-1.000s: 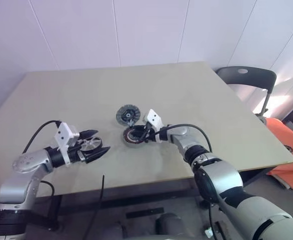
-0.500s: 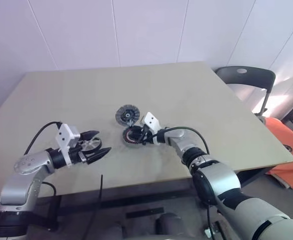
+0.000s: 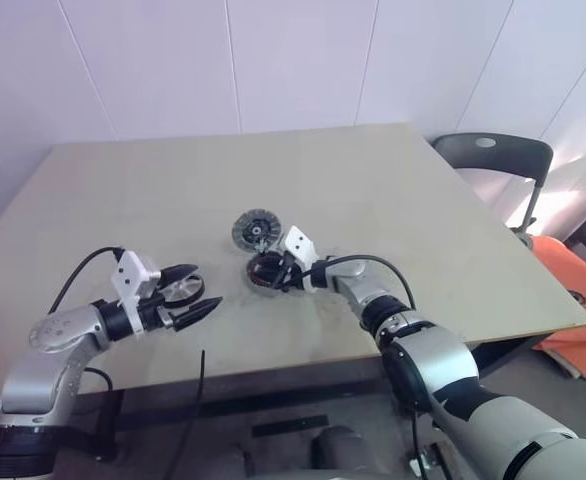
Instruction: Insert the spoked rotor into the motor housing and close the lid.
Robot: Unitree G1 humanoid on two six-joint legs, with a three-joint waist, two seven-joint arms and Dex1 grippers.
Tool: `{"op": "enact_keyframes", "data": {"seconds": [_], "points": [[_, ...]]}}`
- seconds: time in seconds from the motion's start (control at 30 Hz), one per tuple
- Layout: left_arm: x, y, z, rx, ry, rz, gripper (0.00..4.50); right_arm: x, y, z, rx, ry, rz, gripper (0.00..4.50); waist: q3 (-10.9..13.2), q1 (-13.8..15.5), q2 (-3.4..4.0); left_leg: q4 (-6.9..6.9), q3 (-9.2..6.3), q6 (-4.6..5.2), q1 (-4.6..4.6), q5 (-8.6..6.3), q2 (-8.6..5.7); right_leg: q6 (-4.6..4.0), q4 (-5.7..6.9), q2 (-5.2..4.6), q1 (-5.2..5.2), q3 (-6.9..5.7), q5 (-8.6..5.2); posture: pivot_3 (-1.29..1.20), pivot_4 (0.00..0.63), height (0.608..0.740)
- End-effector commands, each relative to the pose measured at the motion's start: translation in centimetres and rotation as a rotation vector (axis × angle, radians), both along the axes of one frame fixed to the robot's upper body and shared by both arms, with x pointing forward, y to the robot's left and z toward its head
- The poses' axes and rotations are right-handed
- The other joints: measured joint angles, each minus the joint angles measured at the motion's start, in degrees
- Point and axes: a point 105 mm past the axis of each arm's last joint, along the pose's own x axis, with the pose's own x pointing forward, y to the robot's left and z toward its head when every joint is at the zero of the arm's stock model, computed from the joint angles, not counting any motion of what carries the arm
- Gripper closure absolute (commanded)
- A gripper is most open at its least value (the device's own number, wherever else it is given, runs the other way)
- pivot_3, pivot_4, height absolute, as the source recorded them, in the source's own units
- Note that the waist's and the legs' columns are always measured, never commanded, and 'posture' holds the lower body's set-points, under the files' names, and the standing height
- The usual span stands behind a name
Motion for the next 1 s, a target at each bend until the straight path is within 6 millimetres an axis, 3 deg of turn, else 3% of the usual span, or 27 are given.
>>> {"op": "enact_keyframes", "data": {"seconds": [0.03, 0.47, 1.0], "points": [[0.05, -0.41, 1.22, 0.008, -0.05, -0.018, 0.0, 0.6, -0.06, 1.24, 0.012, -0.052, -0.005, 3.76, 0.0, -0.01, 0.0, 0.0, 0.0, 0.0, 0.0, 0.0, 0.0, 0.0, 0.0, 0.0, 0.0, 0.0, 0.0, 0.0, 0.0, 0.74], [0.02, -0.49, 0.99, 0.007, -0.043, -0.02, 0.0, 1.17, -0.65, 1.95, 0.024, -0.054, -0.024, 3.76, 0.0, -0.05, 0.0, -0.07, 0.0, 0.0, 0.0, 0.0, 0.0, 0.0, -0.04, 0.0, -0.01, 0.0, 0.0, 0.0, 0.0, 0.74], [0.03, -0.42, 0.93, 0.005, -0.044, -0.012, 0.0, 0.75, -0.54, 1.0, -0.012, -0.049, -0.012, 3.76, -0.01, -0.02, -0.01, -0.61, 0.02, -0.01, 0.03, 0.01, 0.0, 0.02, -0.51, -0.01, -0.01, 0.0, 0.01, 0.0, 0.0, 0.74]]}}
